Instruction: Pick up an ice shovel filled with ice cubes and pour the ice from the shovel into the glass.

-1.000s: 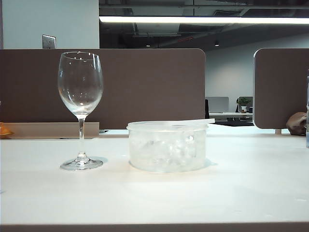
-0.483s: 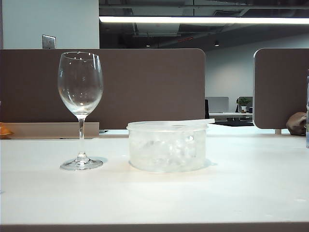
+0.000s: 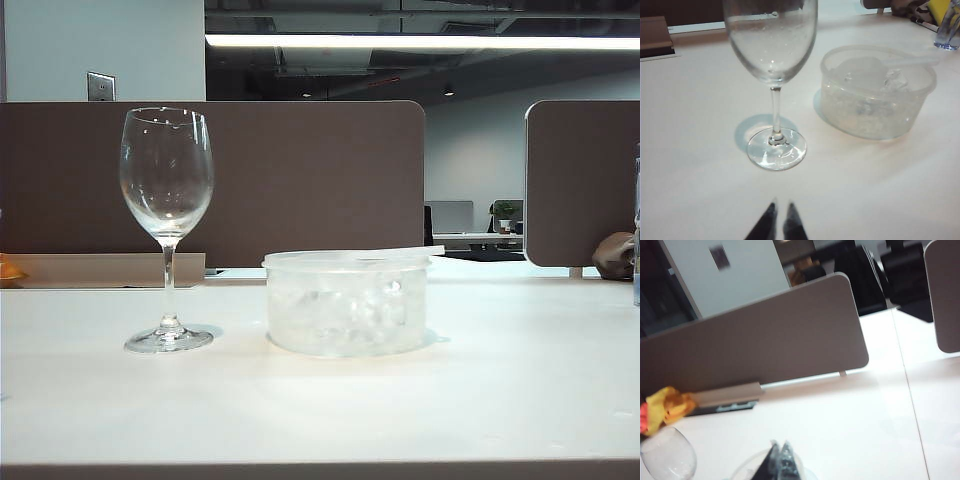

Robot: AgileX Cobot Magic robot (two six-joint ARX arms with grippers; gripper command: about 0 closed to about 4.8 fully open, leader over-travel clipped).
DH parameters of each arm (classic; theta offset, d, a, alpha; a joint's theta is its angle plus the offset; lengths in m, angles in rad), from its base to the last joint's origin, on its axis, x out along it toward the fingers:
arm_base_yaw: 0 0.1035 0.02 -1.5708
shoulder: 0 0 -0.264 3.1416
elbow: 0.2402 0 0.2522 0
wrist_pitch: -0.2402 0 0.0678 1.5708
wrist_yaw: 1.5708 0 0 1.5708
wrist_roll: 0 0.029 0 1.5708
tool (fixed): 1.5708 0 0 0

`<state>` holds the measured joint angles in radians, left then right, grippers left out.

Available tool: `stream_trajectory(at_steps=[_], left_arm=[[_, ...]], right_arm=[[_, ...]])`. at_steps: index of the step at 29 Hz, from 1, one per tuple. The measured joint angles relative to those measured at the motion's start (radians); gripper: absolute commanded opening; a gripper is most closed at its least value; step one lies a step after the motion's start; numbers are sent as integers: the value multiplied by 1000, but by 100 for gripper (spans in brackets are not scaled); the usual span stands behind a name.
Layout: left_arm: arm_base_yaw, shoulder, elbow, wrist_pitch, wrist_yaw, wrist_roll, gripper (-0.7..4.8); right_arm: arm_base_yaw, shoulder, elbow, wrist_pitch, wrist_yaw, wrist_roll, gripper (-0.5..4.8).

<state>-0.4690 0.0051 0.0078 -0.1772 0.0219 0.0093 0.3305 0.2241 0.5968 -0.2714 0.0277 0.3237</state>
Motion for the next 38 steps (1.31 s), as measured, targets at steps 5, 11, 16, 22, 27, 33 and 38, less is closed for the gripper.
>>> stream_trajectory(at_steps=[5,11,16,22,27,33,38], left_arm=[[0,0,0,0,0,0,29],[0,0,0,0,0,0,29],[0,0,0,0,0,0,29],[0,0,0,0,0,0,29],[0,0,0,0,0,0,29],[0,0,0,0,0,0,29],[0,0,0,0,0,0,29]], right_arm=[[0,214,82,28,-86,124,0],[4,451,72,203,-164,519,19],[14,619,73,385,-182,691,22],[101,826,0,586,-146,845,22],[151,929,-122,806,-69,910,30],[153,1001,-178,865,-70,940,62],[153,1052,-177,925,-100,941,113]])
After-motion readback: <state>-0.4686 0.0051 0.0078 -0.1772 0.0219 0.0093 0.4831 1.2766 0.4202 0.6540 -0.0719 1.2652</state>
